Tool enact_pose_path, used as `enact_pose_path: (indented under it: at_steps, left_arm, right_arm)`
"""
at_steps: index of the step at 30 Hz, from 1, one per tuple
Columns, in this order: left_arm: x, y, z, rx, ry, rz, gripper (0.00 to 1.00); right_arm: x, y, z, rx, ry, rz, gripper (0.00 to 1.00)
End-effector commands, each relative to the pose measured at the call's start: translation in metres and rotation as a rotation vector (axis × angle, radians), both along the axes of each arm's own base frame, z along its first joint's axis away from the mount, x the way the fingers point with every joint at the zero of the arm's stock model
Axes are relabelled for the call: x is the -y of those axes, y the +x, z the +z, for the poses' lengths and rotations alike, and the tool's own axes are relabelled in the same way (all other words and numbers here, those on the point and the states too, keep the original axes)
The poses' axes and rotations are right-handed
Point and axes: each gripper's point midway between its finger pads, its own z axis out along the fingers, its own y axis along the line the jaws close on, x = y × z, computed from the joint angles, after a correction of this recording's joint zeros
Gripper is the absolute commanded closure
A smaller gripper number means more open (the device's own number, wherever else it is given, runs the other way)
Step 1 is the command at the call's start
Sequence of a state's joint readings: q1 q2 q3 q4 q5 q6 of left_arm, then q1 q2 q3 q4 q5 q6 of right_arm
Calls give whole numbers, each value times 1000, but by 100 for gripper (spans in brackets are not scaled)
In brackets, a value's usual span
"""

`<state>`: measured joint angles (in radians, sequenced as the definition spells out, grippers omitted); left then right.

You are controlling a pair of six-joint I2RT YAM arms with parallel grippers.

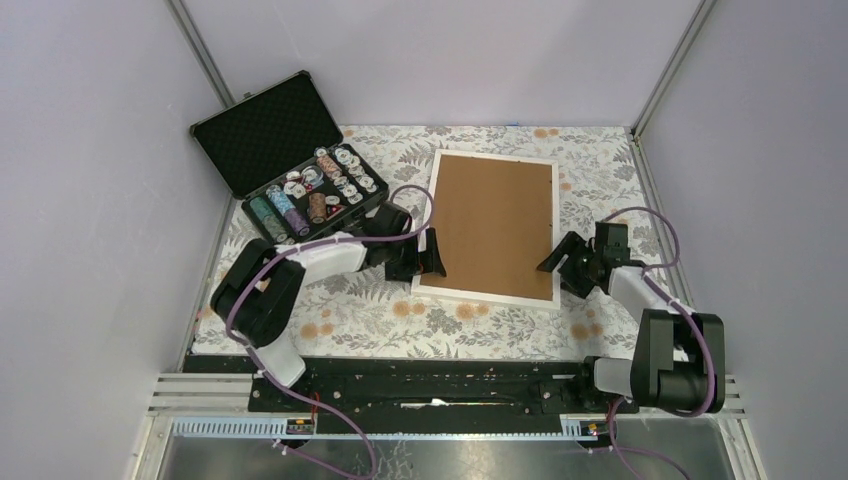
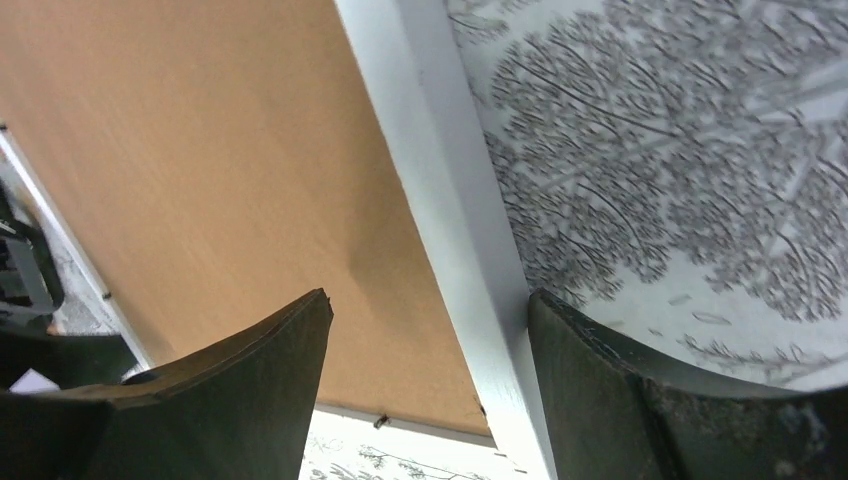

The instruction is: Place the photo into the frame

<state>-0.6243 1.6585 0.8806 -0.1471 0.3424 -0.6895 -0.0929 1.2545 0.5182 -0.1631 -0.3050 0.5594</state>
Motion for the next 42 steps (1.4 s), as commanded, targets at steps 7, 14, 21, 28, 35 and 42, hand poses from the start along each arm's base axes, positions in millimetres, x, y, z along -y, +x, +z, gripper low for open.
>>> enact_pose_path:
  at_steps: [7,14,21,28,35,42]
  left_arm:
    - [0,49,11,-9,102,-13,1]
    - [-5,45,-8,-28,114,-33,1]
    - [-4,45,3,-4,82,-32,1]
    - [-4,45,1,-12,81,-32,2]
    - [-5,45,3,-2,81,-30,2]
    - [-6,45,0,-3,93,-29,1]
  right_arm:
    - [4,-32,51,-108,-93,-23,23]
    - [22,-61,42,-208,-178,-91,43]
    - [24,-61,26,-282,-202,-72,49]
    - [29,-50,17,-275,-226,-78,52]
    - [23,-40,5,-284,-216,-25,55]
    - [22,-39,-8,-301,-235,10,56]
